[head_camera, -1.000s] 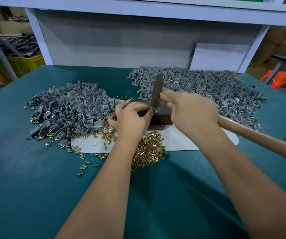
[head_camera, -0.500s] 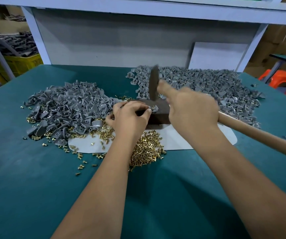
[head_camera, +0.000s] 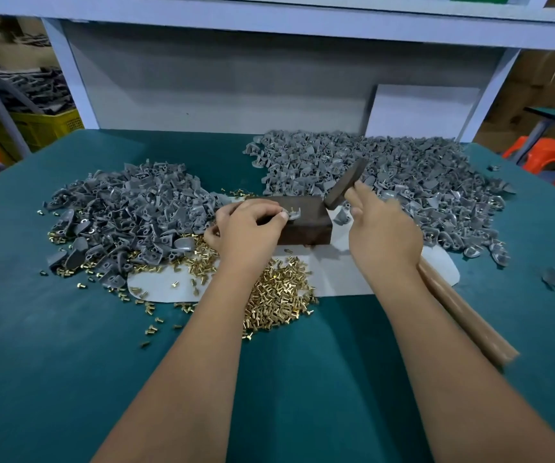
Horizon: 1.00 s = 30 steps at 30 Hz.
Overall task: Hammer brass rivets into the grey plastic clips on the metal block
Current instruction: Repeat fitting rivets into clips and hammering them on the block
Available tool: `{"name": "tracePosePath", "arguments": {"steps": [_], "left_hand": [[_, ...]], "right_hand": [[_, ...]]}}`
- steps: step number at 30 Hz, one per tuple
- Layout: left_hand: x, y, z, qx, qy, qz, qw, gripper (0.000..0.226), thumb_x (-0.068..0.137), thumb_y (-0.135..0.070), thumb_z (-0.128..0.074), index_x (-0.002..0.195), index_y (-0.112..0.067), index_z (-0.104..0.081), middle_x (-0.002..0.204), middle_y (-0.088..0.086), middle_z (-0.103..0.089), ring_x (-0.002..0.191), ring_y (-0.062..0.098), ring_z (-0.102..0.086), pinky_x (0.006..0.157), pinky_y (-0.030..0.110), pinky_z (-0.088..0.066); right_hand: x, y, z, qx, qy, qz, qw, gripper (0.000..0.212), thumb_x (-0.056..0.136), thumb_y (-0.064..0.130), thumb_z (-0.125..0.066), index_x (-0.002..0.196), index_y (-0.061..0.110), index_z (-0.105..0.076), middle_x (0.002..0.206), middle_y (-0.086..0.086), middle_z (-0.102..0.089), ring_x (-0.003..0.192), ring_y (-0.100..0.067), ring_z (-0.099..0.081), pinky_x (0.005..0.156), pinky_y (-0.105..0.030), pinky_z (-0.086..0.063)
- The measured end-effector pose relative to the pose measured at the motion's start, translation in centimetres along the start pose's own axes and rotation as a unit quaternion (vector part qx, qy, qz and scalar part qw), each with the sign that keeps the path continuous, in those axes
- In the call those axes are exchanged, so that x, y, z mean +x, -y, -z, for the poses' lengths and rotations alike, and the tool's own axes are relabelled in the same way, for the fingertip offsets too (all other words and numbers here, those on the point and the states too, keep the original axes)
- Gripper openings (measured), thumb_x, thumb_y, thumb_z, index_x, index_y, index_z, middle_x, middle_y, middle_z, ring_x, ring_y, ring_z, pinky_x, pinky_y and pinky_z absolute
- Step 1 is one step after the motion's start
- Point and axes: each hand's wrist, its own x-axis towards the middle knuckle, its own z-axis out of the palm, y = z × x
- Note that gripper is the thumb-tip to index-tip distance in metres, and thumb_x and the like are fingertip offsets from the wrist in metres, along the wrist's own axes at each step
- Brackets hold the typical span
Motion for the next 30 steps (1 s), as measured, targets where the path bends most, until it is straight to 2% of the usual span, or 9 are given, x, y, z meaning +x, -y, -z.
{"name": "tracePosePath", "arguments": {"steps": [2, 5, 8, 13, 16, 18, 22, 25, 30], "left_hand": [[0.0, 0.0, 0.1, -0.011, 0.004, 0.005, 1.000, 0.010, 0.090, -0.043, -0.065, 0.080, -0.043, -0.067, 0.100, -0.036, -0.055, 0.116, 0.002, -0.024, 0.109, 0.045, -0.010], [-0.2, -0.2, 0.2, -0.019, 0.007, 0.011, 1.000, 0.011, 0.091, -0.041, -0.064, 0.081, -0.042, -0.068, 0.104, -0.034, -0.057, 0.124, 0.005, -0.026, 0.110, 0.044, -0.010], [-0.3, -0.3, 0.3, -0.027, 0.015, 0.015, 0.999, 0.013, 0.092, -0.041, -0.063, 0.080, -0.042, -0.067, 0.107, -0.034, -0.057, 0.125, 0.005, -0.025, 0.110, 0.045, -0.009], [-0.3, -0.2, 0.2, -0.027, 0.015, 0.015, 0.999, 0.014, 0.092, -0.041, -0.062, 0.080, -0.042, -0.067, 0.109, -0.033, -0.058, 0.120, 0.002, -0.024, 0.108, 0.044, -0.011], [-0.2, -0.2, 0.2, -0.023, 0.012, 0.014, 1.000, 0.013, 0.092, -0.042, -0.061, 0.081, -0.042, -0.067, 0.109, -0.034, -0.058, 0.117, 0.001, -0.024, 0.107, 0.043, -0.012], [-0.2, -0.2, 0.2, -0.026, 0.011, 0.014, 1.000, 0.013, 0.092, -0.042, -0.062, 0.080, -0.042, -0.067, 0.108, -0.034, -0.058, 0.115, 0.000, -0.024, 0.107, 0.042, -0.013], [-0.4, -0.4, 0.4, -0.036, 0.013, 0.016, 0.999, 0.015, 0.092, -0.040, -0.063, 0.078, -0.042, -0.067, 0.106, -0.034, -0.059, 0.120, 0.004, -0.026, 0.108, 0.042, -0.013], [-0.5, -0.6, 0.5, -0.048, 0.012, 0.012, 0.999, 0.019, 0.091, -0.037, -0.064, 0.073, -0.042, -0.064, 0.108, -0.030, -0.060, 0.122, 0.007, -0.027, 0.113, 0.047, -0.015], [-0.6, -0.8, 0.7, -0.033, 0.009, 0.004, 0.999, 0.023, 0.091, -0.036, -0.063, 0.070, -0.046, -0.062, 0.106, -0.028, -0.060, 0.127, 0.013, -0.028, 0.113, 0.050, -0.017]], "right_hand": [[0.0, -0.2, -0.6, -0.006, 0.013, -0.001, 1.000, 0.040, 0.097, 0.021, -0.047, 0.135, 0.032, -0.040, 0.102, -0.013, -0.059, 0.074, -0.031, -0.054, 0.057, -0.033, -0.030], [0.1, -1.0, -1.2, -0.003, 0.027, -0.010, 1.000, 0.023, 0.097, 0.024, -0.046, 0.119, 0.023, -0.053, 0.091, -0.011, -0.063, 0.070, -0.027, -0.042, 0.058, -0.031, -0.030], [0.1, -1.3, -1.3, -0.003, 0.030, -0.009, 0.999, 0.016, 0.095, 0.024, -0.048, 0.104, 0.017, -0.060, 0.087, -0.011, -0.063, 0.074, -0.029, -0.044, 0.060, -0.031, -0.031], [-0.2, -0.8, -1.2, -0.040, 0.038, 0.010, 0.998, 0.026, 0.091, 0.022, -0.050, 0.113, 0.015, -0.061, 0.112, -0.015, -0.052, 0.105, -0.035, -0.048, 0.069, -0.035, -0.032], [-0.4, -0.8, -1.1, -0.052, 0.021, 0.022, 0.998, 0.028, 0.090, 0.023, -0.050, 0.113, 0.012, -0.061, 0.111, -0.016, -0.053, 0.106, -0.035, -0.046, 0.079, -0.037, -0.037], [-0.6, -0.7, -1.0, -0.028, -0.030, 0.047, 0.998, 0.031, 0.090, 0.024, -0.052, 0.118, 0.014, -0.060, 0.111, -0.014, -0.053, 0.106, -0.034, -0.044, 0.086, -0.039, -0.035], [-1.1, 0.6, -0.8, 0.087, -0.119, 0.128, 0.981, 0.033, 0.091, 0.023, -0.054, 0.123, 0.018, -0.060, 0.104, -0.006, -0.056, 0.098, -0.024, -0.045, 0.082, -0.033, -0.034], [-2.0, 2.1, -1.3, 0.140, -0.102, 0.164, 0.971, 0.037, 0.091, 0.025, -0.055, 0.128, 0.019, -0.057, 0.103, -0.002, -0.056, 0.095, -0.019, -0.044, 0.080, -0.029, -0.032], [-2.5, 3.1, -2.0, 0.159, -0.096, 0.213, 0.959, 0.044, 0.083, 0.022, -0.065, 0.126, 0.019, -0.059, 0.101, -0.005, -0.057, 0.097, -0.024, -0.047, 0.081, -0.035, -0.039]]}}
